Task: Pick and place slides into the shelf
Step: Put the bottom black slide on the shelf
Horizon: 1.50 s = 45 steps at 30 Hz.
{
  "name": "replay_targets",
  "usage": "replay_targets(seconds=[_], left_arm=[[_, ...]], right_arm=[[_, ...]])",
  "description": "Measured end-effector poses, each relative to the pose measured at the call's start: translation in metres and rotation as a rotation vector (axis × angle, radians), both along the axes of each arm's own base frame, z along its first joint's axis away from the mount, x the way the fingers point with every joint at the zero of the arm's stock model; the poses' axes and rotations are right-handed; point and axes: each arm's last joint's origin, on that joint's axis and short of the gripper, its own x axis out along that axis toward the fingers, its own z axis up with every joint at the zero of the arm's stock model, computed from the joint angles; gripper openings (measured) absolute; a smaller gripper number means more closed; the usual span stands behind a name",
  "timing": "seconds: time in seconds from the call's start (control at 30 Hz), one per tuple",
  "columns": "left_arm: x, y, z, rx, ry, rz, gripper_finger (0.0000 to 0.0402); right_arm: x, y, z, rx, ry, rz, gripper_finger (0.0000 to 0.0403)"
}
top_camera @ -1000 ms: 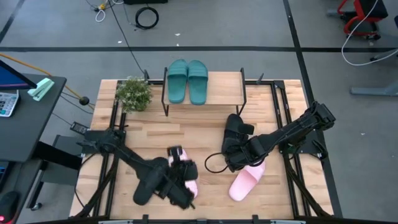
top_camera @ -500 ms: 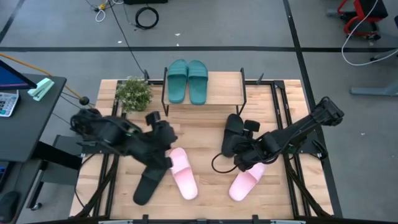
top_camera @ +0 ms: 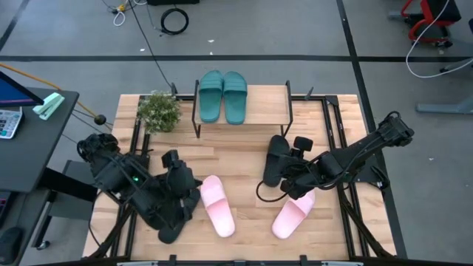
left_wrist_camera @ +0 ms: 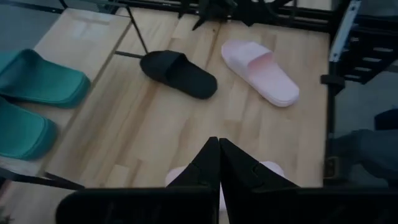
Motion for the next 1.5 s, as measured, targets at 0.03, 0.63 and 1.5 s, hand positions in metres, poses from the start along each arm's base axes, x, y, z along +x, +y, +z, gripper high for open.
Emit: replay_targets(seconds=[0.03, 0.63, 1.5], left_arm=[[0.0, -0.001, 0.0, -0.011, -0.005, 0.006, 0.0009], [0.003, 0.009, 0.046, -0.163, -0.325, -0.067, 0.0018], [0.05, 0.015, 0.015, -0.041, -0.148, -0.722, 0.0021]], right_arm=[[0.0, 0.0, 0.0, -0.003, 0.003, 0.004, 0.016], [-0.003, -0.002, 0.005, -0.016, -0.001, 0.038, 0.016], [-0.001, -0.001, 0.006, -0.001, -0.028, 0.029, 0.016]])
